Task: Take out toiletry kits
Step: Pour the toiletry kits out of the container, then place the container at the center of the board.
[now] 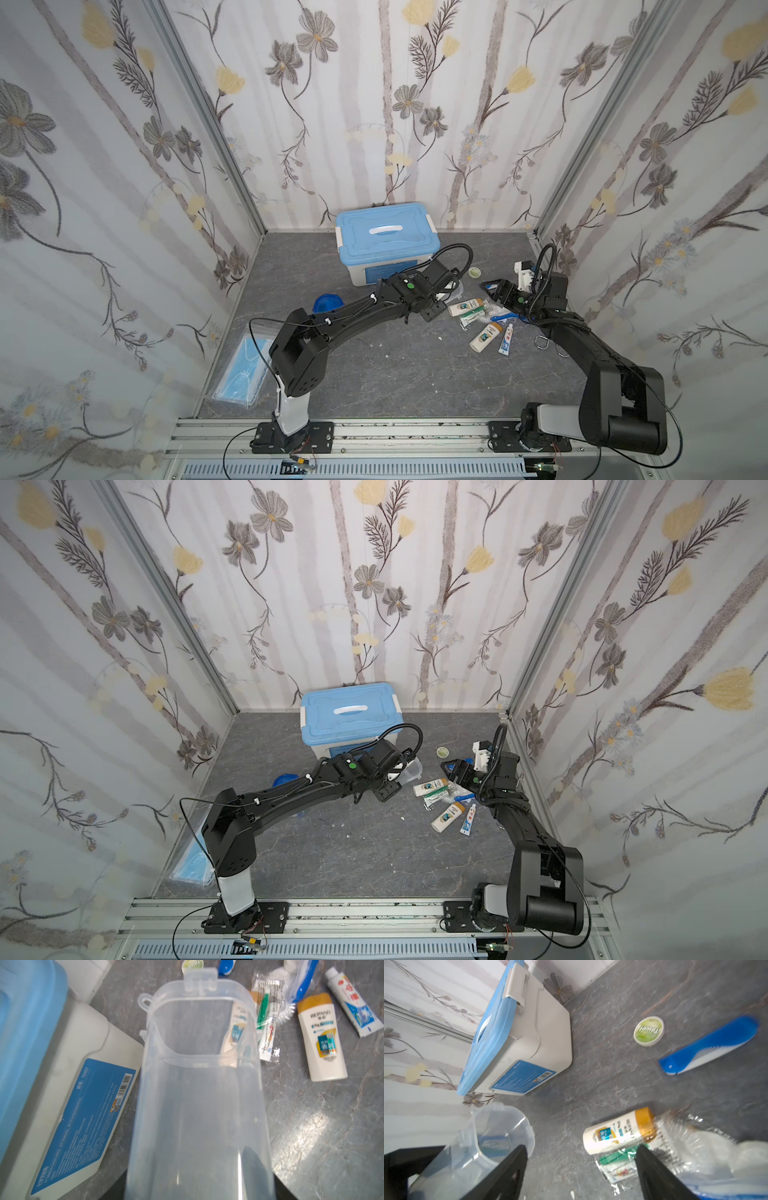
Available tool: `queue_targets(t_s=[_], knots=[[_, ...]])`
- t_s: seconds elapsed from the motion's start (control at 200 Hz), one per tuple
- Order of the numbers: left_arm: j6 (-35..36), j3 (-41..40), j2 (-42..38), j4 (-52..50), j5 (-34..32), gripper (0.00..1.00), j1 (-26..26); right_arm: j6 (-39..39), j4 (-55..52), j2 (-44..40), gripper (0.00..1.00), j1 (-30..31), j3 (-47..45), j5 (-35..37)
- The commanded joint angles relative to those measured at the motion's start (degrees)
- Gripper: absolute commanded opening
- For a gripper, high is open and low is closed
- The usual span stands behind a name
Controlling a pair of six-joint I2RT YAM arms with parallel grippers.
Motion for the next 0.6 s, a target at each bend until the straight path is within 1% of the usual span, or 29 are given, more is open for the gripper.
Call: queue_targets(t_s=[0.0, 0.03, 0.055, 0.095, 0.195, 0.325, 0.475, 0.594], knots=[[-0.2, -4.7, -2.4, 23.0, -2.4, 0.46, 0.0, 18.1, 24.1, -2.9, 0.96, 0.8, -5.7, -9.4], [0.0, -5.5, -2.6, 26.1, -2.4, 0.45, 0.0, 21.1, 28.0, -3.8, 0.98, 1.5, -6.9, -9.9], [0.1, -7.8, -2.8, 28.7, -2.7, 0.46, -0.1, 23.2, 30.6, -4.7, 0.99, 2.2, -7.8, -9.7], [0.2, -9.4, -2.9, 32.5, -3.3, 0.46, 0.1, 25.0, 32.5, -6.3, 1.0, 3.4, -8.6, -9.5], [0.6, -12.8, -2.6, 41.8, -2.5, 0.47, 0.1, 25.1, 32.4, -10.0, 1.0, 6.2, -8.9, -7.5], [-0.1, -13.4, -1.8, 45.4, -0.9, 0.48, 0.0, 25.7, 32.3, -13.0, 1.0, 6.5, -8.3, -5.8], [-2.0, -18.1, -3.8, 53.8, 0.4, 0.49, 0.0, 26.9, 34.2, -11.2, 1.0, 8.2, -8.8, -4.6], [-4.0, -19.9, -4.8, 56.8, 4.3, 0.49, -0.2, 31.8, 46.6, -9.2, 1.0, 9.1, -10.4, -3.5]])
